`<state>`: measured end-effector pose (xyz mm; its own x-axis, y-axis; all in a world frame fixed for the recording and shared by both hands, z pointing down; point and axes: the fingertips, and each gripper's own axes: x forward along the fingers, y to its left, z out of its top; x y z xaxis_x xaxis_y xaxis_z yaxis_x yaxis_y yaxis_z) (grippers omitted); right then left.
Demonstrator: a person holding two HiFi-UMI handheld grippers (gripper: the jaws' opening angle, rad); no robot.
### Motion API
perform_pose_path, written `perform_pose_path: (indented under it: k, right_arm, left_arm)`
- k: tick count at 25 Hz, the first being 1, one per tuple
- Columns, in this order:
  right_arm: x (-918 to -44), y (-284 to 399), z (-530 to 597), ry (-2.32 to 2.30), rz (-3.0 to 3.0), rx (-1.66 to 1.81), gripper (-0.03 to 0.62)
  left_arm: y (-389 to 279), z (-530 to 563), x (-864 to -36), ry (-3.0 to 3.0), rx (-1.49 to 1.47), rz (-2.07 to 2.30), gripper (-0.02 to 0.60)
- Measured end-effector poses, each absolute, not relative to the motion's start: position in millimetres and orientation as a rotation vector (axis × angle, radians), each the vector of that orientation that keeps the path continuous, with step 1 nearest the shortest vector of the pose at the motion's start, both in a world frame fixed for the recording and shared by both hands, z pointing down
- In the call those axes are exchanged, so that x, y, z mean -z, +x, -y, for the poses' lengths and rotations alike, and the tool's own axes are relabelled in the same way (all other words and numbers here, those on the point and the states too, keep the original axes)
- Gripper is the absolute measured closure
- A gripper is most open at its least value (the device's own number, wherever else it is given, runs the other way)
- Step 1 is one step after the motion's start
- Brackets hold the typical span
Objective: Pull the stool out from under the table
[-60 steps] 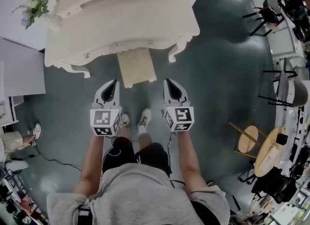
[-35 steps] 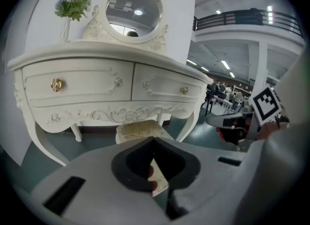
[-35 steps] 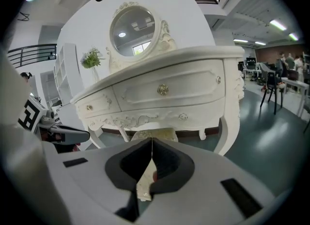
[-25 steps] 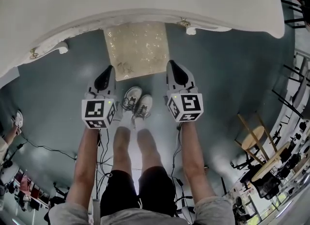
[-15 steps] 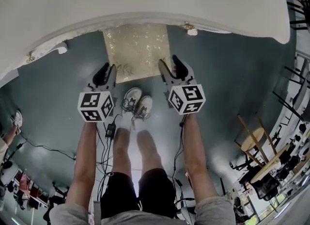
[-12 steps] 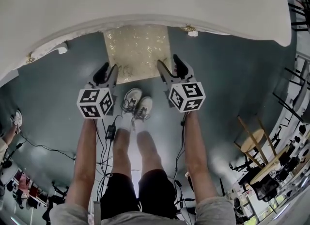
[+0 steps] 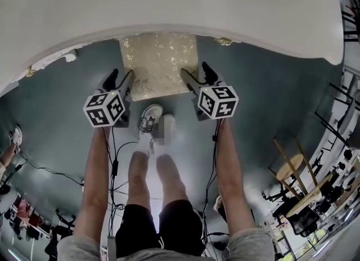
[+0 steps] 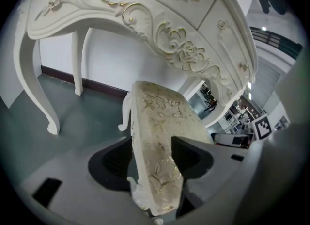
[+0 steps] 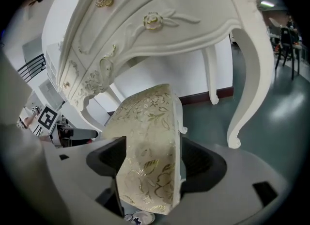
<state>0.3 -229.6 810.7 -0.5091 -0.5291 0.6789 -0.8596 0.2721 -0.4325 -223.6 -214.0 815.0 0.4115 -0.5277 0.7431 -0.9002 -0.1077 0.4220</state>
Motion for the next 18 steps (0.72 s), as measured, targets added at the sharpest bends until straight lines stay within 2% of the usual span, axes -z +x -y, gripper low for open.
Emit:
perform_pose_path:
  k: [8,10,13,18]
  right_arm:
    - [-833.8,-8.0,237.5,1.19,2.124,-1.247,0.233]
    - [-838.9,-9.4,237.5,1.166,2.134,-1.271,0.233]
    - [-838.4,-8.8,237.4,1.155,2.155,-1.285,0.23]
    - [-840.0,-11.2,239.2,1.118,2.198,-1.326,0.226]
  left_arm:
    - [-218.1,221.0,-833.1,1.713,-0.435,1.176,0.342]
    - [-219.0,219.8,-838.9,1.7,-0.409,1.162,0.331]
    - [-220.9,219.9,-843.3,1.688,-0.377,1.142,0.281]
    - [-219.4,221.2,-846.1,1.681,-0.293,1.087,0.279]
